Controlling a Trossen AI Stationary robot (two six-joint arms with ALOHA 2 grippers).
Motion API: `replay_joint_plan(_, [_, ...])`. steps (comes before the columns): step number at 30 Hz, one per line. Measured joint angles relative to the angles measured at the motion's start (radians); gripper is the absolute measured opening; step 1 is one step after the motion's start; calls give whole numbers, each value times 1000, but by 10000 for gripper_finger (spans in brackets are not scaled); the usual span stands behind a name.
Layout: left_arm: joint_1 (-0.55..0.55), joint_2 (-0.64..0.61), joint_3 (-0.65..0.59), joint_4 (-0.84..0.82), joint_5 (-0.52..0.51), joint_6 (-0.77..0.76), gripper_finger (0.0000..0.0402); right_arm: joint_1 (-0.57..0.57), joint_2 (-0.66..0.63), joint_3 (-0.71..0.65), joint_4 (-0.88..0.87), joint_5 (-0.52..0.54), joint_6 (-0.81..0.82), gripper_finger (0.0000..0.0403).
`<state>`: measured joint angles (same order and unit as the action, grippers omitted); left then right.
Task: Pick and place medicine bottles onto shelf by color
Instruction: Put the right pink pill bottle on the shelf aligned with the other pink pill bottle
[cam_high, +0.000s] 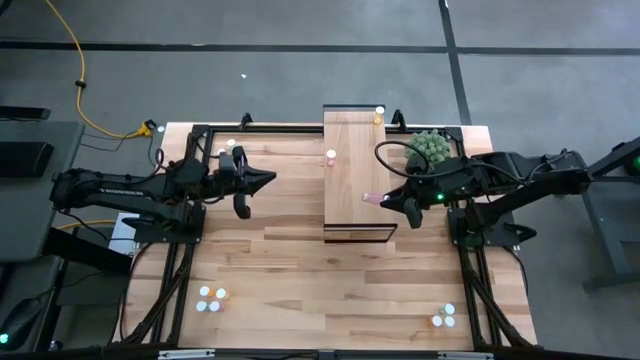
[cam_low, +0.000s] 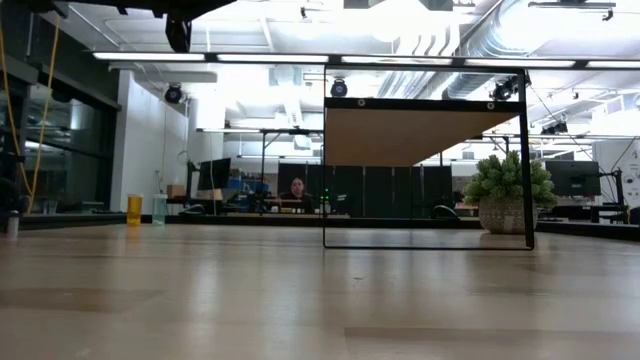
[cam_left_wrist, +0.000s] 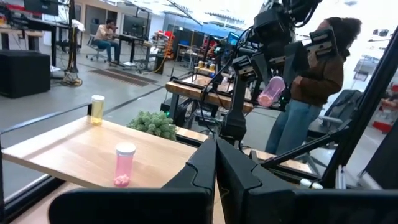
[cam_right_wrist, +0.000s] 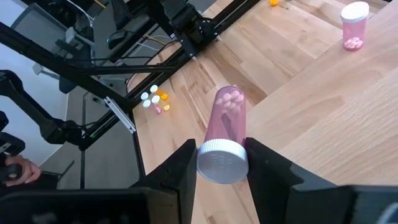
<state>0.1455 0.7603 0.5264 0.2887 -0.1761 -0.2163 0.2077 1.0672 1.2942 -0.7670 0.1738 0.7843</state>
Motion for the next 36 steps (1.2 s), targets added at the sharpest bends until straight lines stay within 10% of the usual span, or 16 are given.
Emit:
replay_joint_plan(24, [0, 555, 542, -249, 146, 3, 0, -72, 175, 1, -23, 24, -131, 108])
replay_joint_plan(36, [8, 654, 592, -245, 130, 31, 0, -97, 230, 1, -23, 11, -214, 108])
